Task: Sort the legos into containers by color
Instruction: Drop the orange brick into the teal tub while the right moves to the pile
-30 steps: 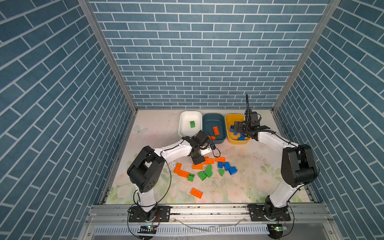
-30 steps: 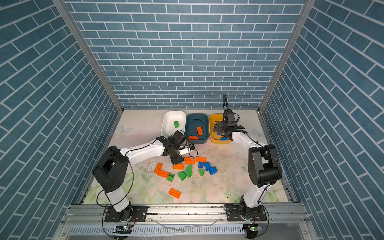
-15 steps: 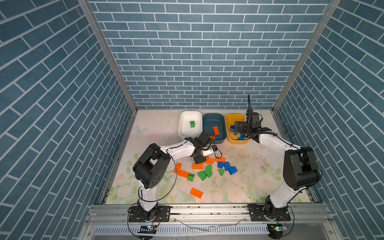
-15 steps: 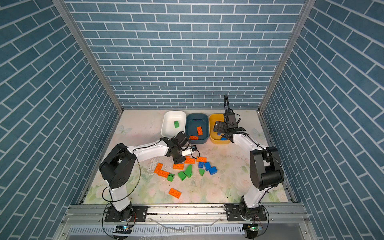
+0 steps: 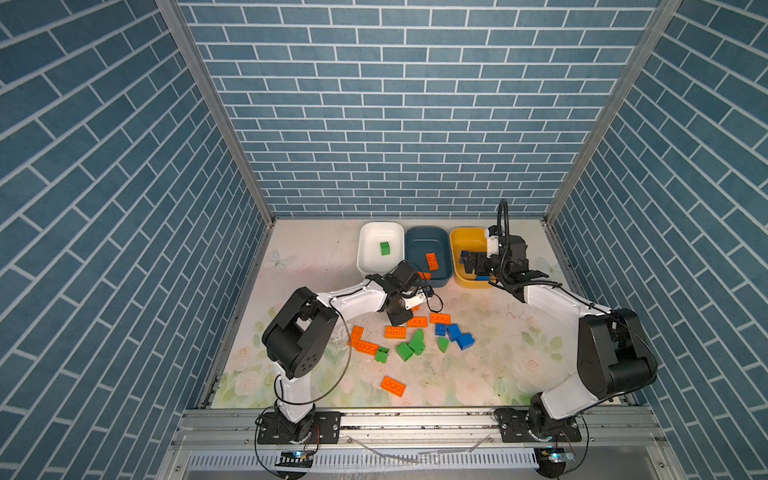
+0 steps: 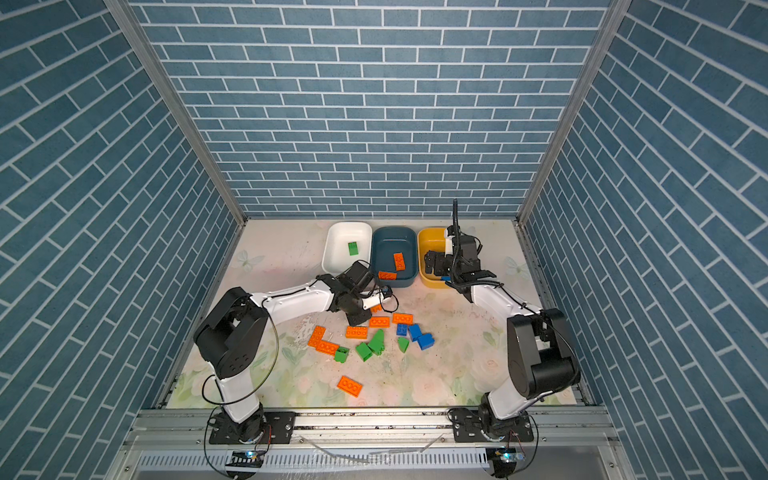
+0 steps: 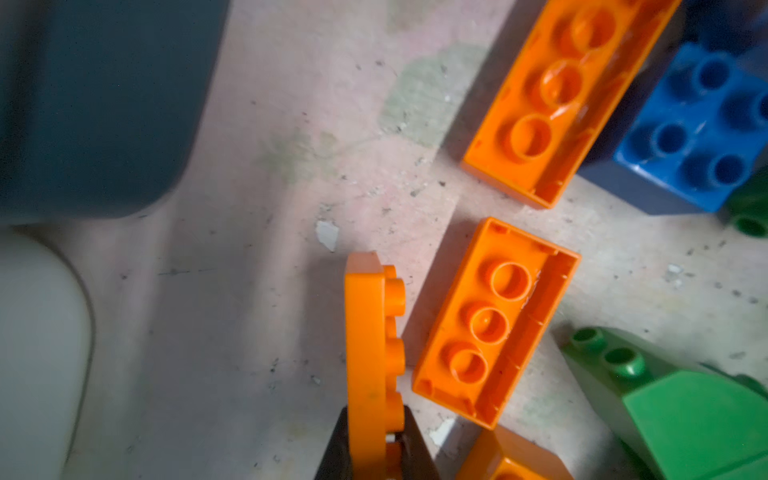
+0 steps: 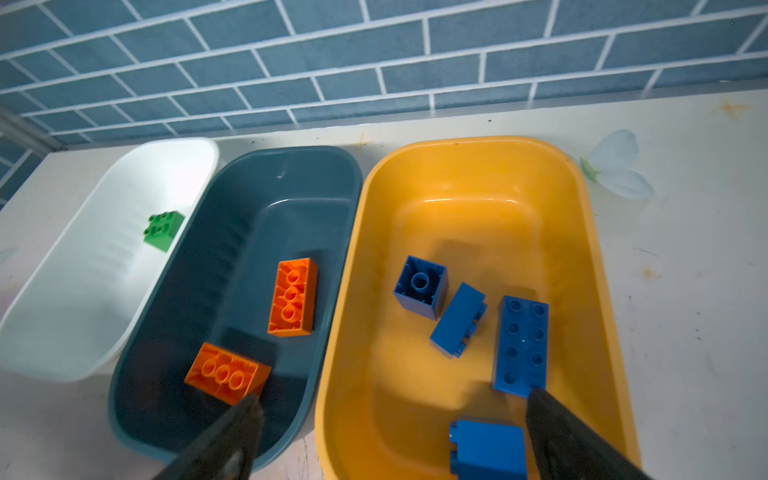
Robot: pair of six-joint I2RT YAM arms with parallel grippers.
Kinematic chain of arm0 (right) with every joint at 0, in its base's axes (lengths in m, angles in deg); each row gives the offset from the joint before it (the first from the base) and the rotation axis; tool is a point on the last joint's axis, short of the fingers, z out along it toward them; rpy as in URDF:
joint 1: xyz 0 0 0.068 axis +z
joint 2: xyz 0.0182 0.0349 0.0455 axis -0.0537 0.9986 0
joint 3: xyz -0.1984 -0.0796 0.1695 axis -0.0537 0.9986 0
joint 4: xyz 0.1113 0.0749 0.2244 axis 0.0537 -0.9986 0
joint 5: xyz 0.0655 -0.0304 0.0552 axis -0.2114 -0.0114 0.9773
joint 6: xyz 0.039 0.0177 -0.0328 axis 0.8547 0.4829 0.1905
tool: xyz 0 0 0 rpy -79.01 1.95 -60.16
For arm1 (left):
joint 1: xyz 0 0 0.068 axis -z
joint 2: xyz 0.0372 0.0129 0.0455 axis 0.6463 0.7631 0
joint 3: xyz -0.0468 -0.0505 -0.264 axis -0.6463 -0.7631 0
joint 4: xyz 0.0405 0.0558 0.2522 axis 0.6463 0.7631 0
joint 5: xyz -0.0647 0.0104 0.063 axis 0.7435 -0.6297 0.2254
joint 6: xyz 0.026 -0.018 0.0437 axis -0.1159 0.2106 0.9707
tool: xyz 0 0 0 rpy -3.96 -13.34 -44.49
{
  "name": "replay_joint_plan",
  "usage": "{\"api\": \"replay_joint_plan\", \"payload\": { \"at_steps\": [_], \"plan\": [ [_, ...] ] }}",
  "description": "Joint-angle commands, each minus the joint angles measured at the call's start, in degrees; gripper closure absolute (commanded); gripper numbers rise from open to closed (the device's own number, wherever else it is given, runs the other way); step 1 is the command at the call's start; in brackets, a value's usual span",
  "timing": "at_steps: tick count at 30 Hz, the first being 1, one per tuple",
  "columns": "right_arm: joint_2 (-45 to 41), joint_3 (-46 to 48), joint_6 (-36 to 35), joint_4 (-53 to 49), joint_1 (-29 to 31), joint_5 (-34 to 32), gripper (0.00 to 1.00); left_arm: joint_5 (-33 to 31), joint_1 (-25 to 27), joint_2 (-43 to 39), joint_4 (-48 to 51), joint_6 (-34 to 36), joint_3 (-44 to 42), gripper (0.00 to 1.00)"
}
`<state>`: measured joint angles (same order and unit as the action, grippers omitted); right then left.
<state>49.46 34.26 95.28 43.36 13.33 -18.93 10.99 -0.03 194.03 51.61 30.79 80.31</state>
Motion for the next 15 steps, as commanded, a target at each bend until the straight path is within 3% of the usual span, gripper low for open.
{"api": "replay_joint_plan", "payload": {
  "at_steps": [1,10,15],
  "plan": [
    [-2.54,2.66,-7.31,0.80,0.22,8.18,0.01,3.03,-2.16,-4.80,-5.41,-5.23,-0.29,1.00],
    [-5.11,7.13,-22.12,-3.47,2.51,21.18,0.11,3.61,-3.79,-0.22,-14.47,-24.12,9.86,1.00],
    [-4.31,5.29,-28.41,-10.63,5.01,23.39,0.15,0.85,-3.92,7.53,-13.50,-32.12,20.25,0.98]
  ]
}}
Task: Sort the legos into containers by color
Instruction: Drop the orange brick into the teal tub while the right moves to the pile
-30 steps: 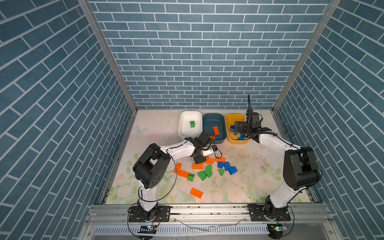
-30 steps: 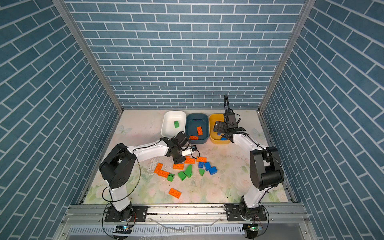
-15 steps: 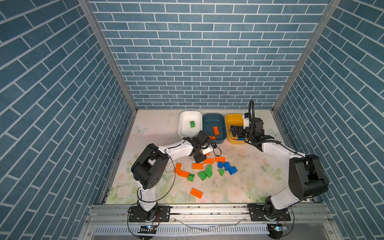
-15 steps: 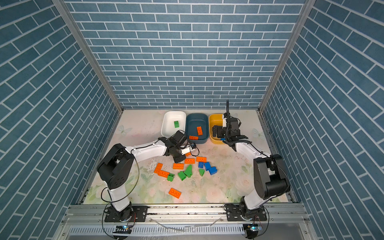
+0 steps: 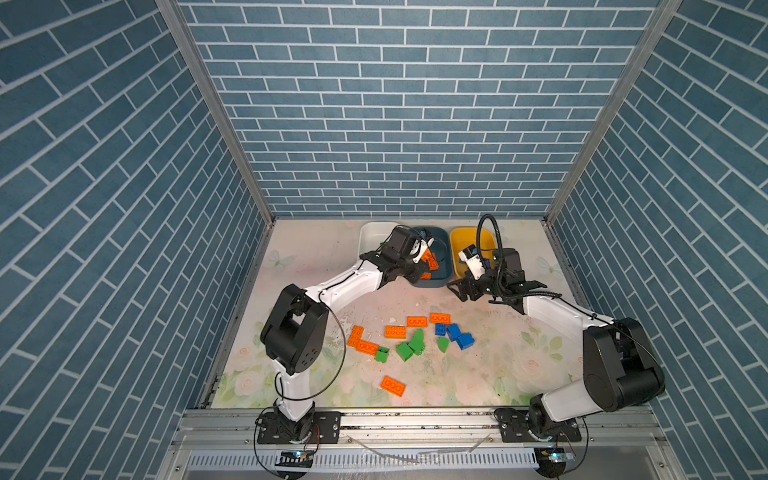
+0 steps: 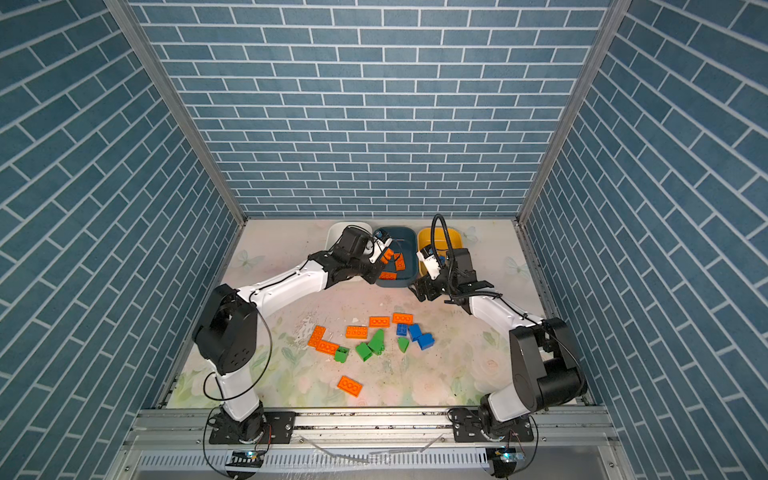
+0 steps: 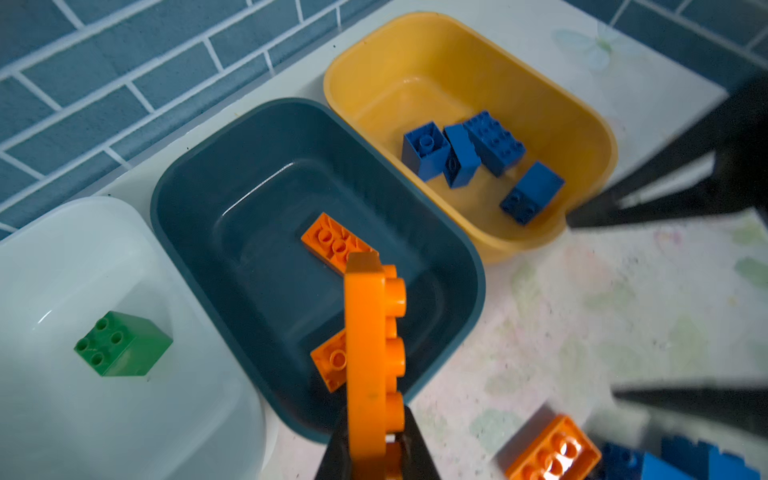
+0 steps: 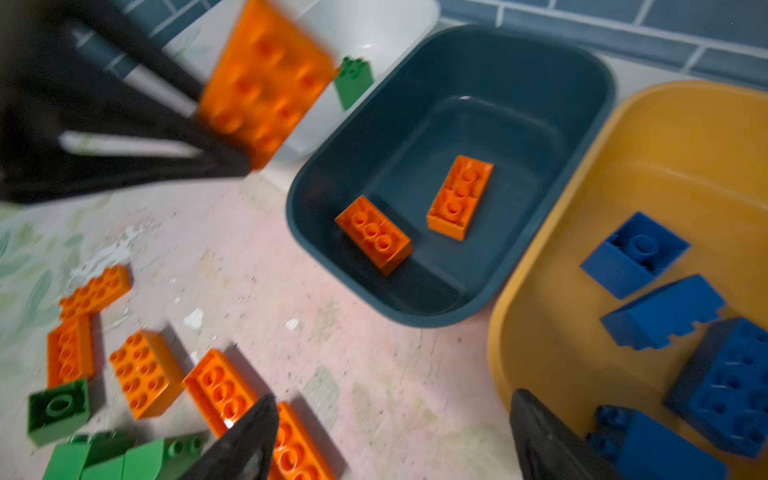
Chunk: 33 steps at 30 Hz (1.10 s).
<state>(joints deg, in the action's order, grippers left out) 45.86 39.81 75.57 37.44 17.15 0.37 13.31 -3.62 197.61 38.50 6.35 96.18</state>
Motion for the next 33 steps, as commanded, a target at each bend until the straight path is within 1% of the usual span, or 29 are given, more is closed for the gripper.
{"api": "replay_joint_plan", "payload": {
  "at_steps": [1,3,5,9,12,15,17,21,24,33],
  "plan": [
    [-0.46,-0.27,-9.53,-5.13,1.69,3.95,0.16,-1.70,-0.37,5.54,1.30,-8.83,6.94,0.97],
    [-0.07,-0.49,-11.48,-6.24,2.58,4.87,0.19,-2.30,-0.54,9.43,5.54,-11.56,13.31,0.97],
    [0.48,-1.26,-13.78,-8.57,3.66,5.78,0.20,-2.71,-0.79,12.48,8.36,-14.12,17.90,0.97],
    [2.05,-3.04,-18.49,-13.77,5.79,5.93,0.20,-0.94,-2.09,17.15,10.84,-19.60,23.81,0.96],
    [2.79,-3.55,-20.45,-15.79,6.96,5.90,0.20,1.07,-3.33,20.84,13.86,-23.50,28.32,0.92],
    [3.47,-4.33,-22.32,-18.11,8.34,5.37,0.20,3.62,-4.44,23.88,17.01,-27.09,32.34,0.84],
    [4.10,-5.11,-23.73,-20.27,9.33,4.67,0.20,6.24,-5.07,24.68,16.97,-28.64,33.15,0.75],
    [5.29,-6.63,-26.07,-23.96,10.96,3.13,0.21,8.67,-5.30,24.07,16.90,-28.76,33.02,0.51],
    [6.19,-7.50,-26.85,-25.05,11.75,1.80,0.22,9.02,-5.34,22.95,18.06,-28.50,33.16,0.37],
    [9.16,-11.14,-29.77,-26.83,14.81,-3.22,0.23,8.93,-5.52,16.53,16.94,-28.42,30.23,0.20]
  ]
}}
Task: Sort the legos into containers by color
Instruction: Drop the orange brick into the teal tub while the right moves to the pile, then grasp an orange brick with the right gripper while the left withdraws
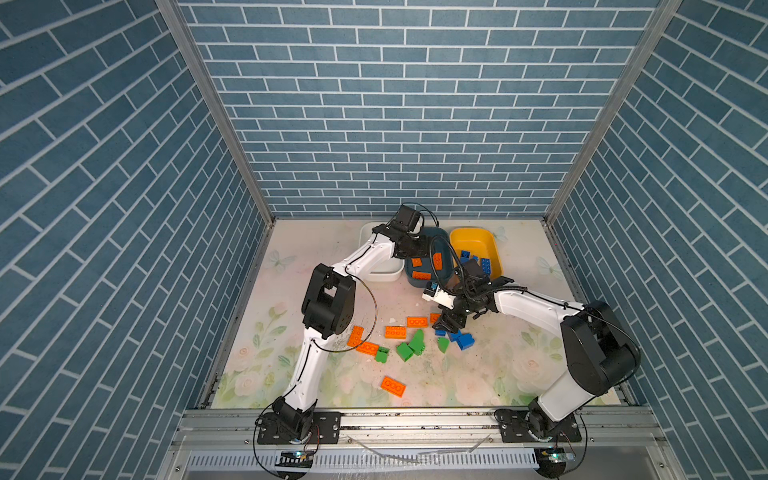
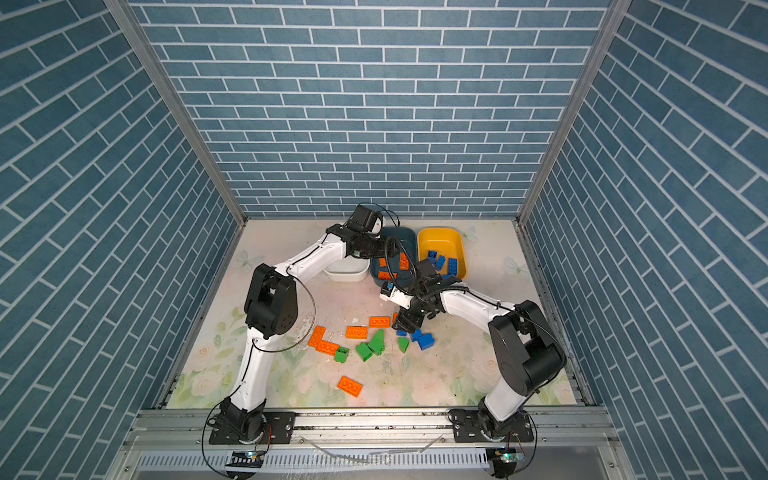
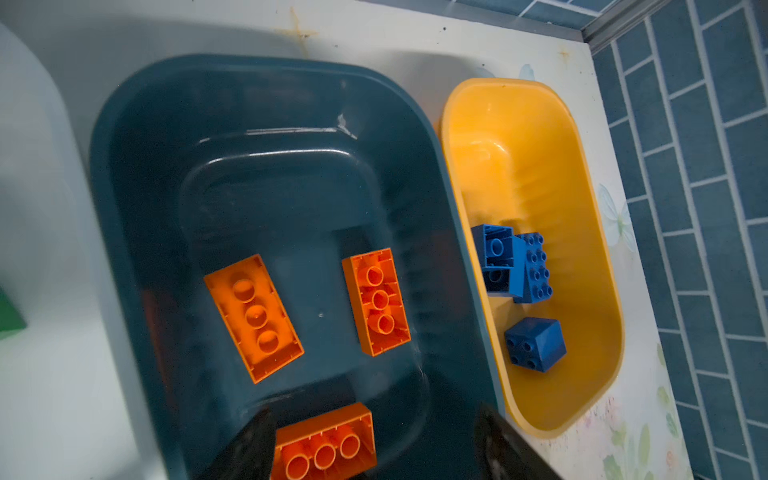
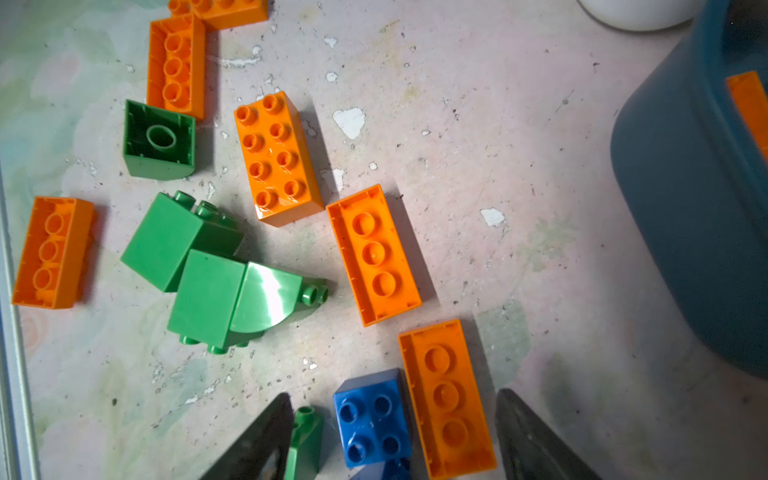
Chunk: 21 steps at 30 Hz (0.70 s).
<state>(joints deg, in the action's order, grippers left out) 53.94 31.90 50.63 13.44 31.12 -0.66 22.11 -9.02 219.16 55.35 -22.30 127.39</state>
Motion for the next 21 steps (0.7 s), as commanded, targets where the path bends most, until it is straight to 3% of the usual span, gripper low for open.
{"api": "replay_joint_plan", "payload": {
  "at_steps": [1,7,13,21],
  "plan": [
    [1.30,-3.45,-5.28,-3.11,1.08,-2.59,0.23,-0.28,-0.17,-5.83,0.06,0.31,-1.54,0.19],
    [2.85,-6.16,-8.14,-6.08,2.41,-5.95,0.24,-2.76,-1.59,-12.88,-1.40,0.34,-9.03,0.13],
    [6.63,-10.08,-11.44,-9.79,4.15,-10.46,0.25,-9.09,-3.33,-21.96,-3.07,0.56,-19.74,0.01],
    [11.76,-14.74,-14.02,-12.65,5.71,-14.18,0.28,-17.34,-7.20,-30.16,-4.53,-1.92,-30.77,0.01]
  ]
}}
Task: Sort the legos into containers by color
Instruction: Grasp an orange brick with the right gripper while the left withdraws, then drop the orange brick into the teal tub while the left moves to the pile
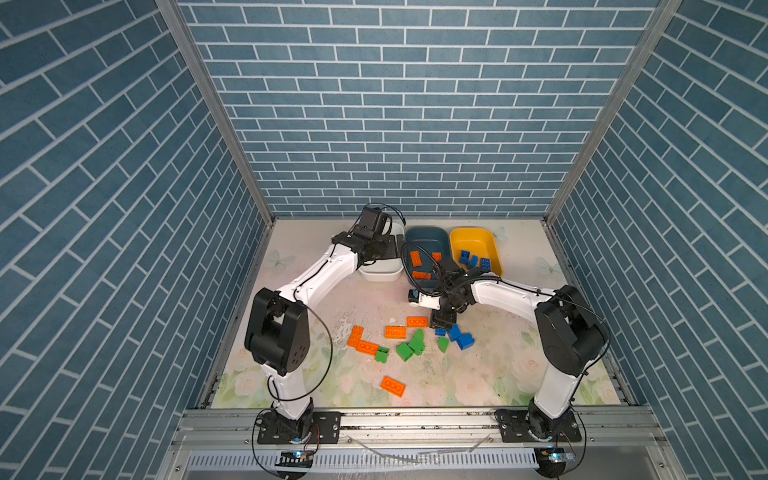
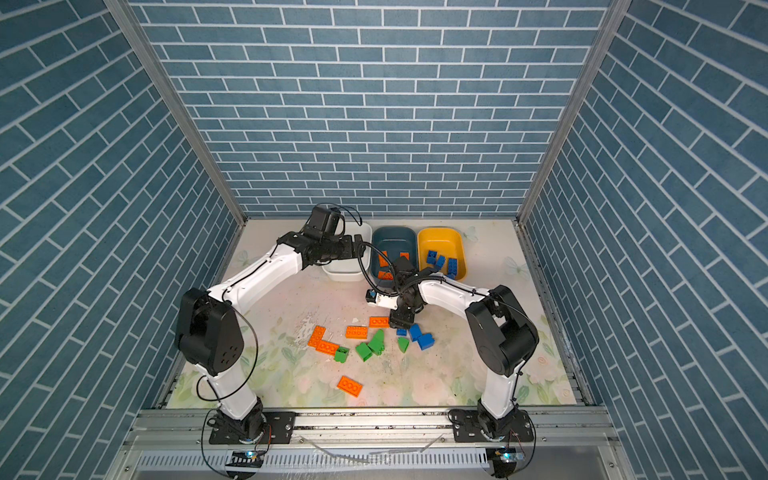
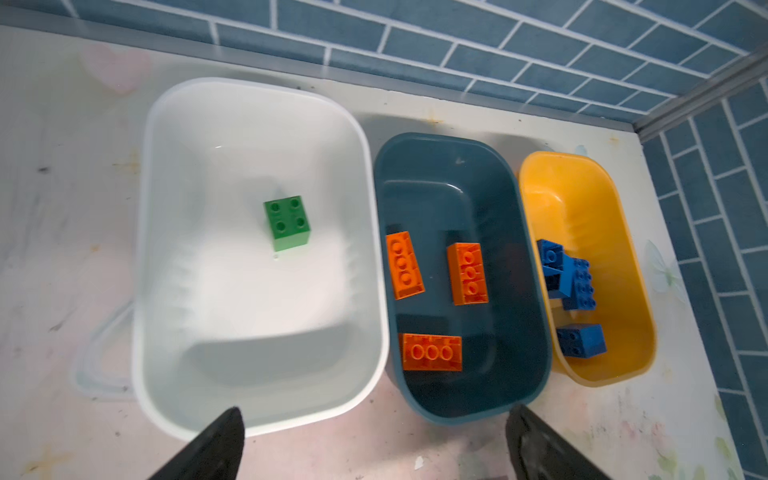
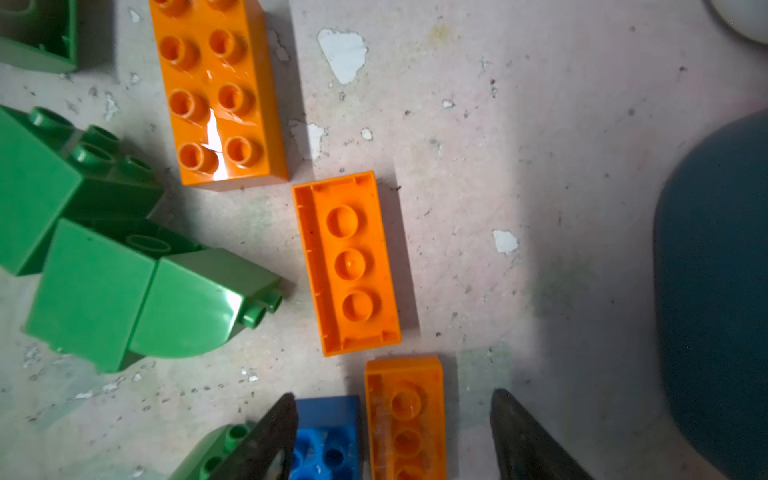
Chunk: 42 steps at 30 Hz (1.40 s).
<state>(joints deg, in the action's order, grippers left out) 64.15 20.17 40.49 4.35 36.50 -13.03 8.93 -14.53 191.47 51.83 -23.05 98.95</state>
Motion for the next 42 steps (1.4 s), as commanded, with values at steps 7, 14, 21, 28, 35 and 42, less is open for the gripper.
{"api": "replay_joint_plan", "payload": {
  "at_steps": [7,14,21,28,35,42],
  "plan": [
    [4.76,-5.51,-4.27,-4.02,0.86,-5.73,0.34,-7.54,-3.94,-5.24,-0.39,-1.24,-5.84,0.01],
    [7.04,-7.72,-4.28,-6.83,1.11,-5.46,0.41,-7.97,-4.15,-5.12,-0.07,-1.30,-6.01,0.01],
    [8.57,-8.83,-4.23,-8.19,1.47,-7.46,0.49,-7.79,-4.18,-4.58,-0.11,-1.51,-5.65,0.01],
    [8.89,-8.57,-5.42,-8.46,1.66,-9.76,0.55,-8.64,-4.20,-4.76,0.29,-1.72,-5.92,0.01],
    [5.06,-7.53,-6.06,-5.50,1.74,-9.60,0.69,-12.88,-4.21,-5.79,1.45,-3.14,-6.67,0.01],
    [-2.69,-5.86,-0.15,5.67,-0.19,-0.23,0.72,-13.90,-4.58,-8.20,1.47,-3.28,-9.29,0.01]
  ]
}}
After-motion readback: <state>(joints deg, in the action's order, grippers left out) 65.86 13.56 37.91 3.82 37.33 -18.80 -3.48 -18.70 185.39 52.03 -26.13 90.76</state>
